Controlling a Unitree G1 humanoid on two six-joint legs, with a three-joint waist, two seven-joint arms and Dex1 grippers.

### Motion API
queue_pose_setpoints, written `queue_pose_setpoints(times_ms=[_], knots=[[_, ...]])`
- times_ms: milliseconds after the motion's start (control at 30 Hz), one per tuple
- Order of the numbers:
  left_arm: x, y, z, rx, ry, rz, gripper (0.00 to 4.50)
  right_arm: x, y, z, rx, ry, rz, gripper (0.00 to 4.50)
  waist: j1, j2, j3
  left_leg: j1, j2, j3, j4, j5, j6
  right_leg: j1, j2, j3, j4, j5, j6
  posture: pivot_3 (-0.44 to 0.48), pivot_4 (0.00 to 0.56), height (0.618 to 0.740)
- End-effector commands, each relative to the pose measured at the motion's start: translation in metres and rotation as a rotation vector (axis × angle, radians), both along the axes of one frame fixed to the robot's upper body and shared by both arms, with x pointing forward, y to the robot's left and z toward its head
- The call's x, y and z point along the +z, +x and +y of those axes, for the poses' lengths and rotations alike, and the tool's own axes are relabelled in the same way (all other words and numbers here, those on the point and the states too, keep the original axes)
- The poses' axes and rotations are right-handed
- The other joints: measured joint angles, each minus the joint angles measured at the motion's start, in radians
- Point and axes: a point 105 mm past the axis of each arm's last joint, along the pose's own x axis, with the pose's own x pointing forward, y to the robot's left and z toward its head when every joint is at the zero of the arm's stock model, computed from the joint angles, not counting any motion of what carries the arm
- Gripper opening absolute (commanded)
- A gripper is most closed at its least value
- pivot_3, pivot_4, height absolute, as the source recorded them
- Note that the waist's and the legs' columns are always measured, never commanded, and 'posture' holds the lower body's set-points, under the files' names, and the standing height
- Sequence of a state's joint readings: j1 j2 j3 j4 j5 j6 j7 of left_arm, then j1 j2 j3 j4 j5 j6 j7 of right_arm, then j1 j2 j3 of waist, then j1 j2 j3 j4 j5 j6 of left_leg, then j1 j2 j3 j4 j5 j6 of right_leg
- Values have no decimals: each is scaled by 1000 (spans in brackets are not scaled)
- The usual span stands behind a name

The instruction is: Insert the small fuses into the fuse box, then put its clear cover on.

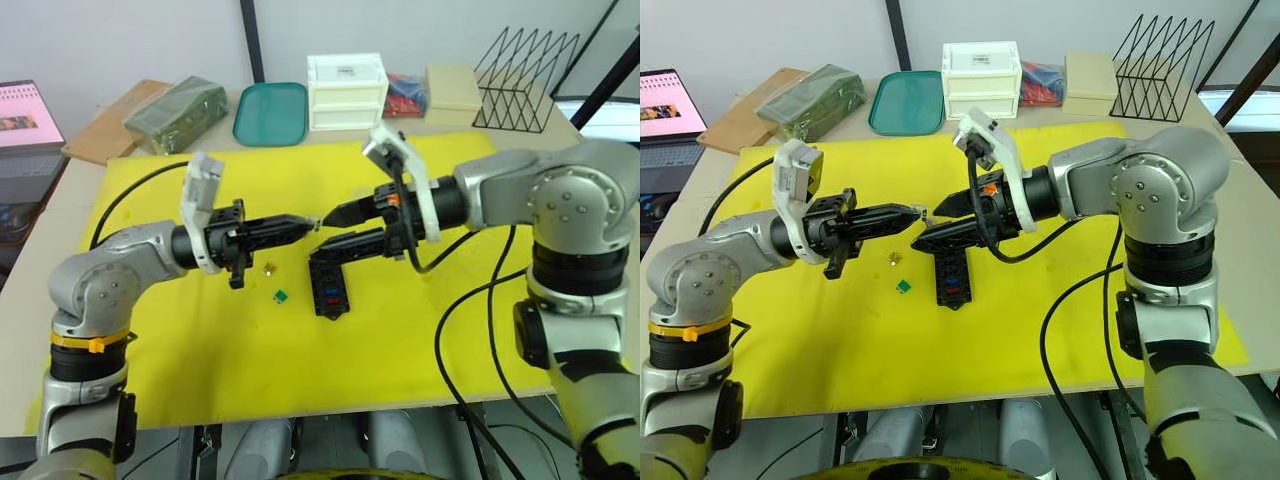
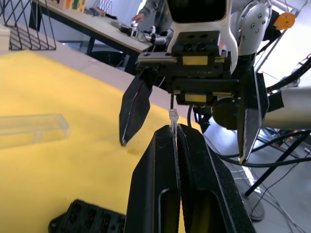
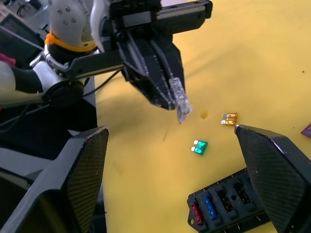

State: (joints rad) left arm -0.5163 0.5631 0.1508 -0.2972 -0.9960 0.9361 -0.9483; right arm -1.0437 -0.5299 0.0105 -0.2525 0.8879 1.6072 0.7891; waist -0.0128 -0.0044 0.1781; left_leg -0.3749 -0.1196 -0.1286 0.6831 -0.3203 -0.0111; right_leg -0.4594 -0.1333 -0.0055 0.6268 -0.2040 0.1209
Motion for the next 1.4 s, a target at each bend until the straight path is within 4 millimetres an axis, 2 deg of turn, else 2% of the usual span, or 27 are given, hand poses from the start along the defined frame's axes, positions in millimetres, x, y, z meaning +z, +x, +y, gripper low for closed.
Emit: queue_pose_setpoints(times_ms=[33, 133, 433, 1000, 1400], knots=[[9, -5, -1, -12, -8, -36, 0, 16, -4, 1, 12, 40, -46, 3229, 1, 0, 0, 0, 0, 0, 0, 0, 0, 0, 0, 0, 0, 0, 0, 0, 150, 740], [6, -6, 1, -12, 6, -29, 0, 18, -5, 1, 17, 49, -47, 2202, 1, 0, 0, 0, 0, 0, 0, 0, 0, 0, 0, 0, 0, 0, 0, 0, 150, 740], [-5, -10, 7, -8, 48, -12, 0, 25, -7, -3, 34, 75, -40, 2202, 0, 0, 0, 0, 0, 0, 0, 0, 0, 0, 0, 0, 0, 0, 0, 0, 150, 740], [-2, -8, 3, -3, 32, -22, 0, 12, -6, 1, 24, 32, -32, 2202, 0, 0, 0, 0, 0, 0, 0, 0, 0, 0, 0, 0, 0, 0, 0, 0, 150, 740], [-4, -8, 3, 0, 35, -16, 0, 12, -7, 1, 28, 31, -33, 2202, 1, 0, 0, 0, 0, 0, 0, 0, 0, 0, 0, 0, 0, 0, 0, 0, 150, 740]])
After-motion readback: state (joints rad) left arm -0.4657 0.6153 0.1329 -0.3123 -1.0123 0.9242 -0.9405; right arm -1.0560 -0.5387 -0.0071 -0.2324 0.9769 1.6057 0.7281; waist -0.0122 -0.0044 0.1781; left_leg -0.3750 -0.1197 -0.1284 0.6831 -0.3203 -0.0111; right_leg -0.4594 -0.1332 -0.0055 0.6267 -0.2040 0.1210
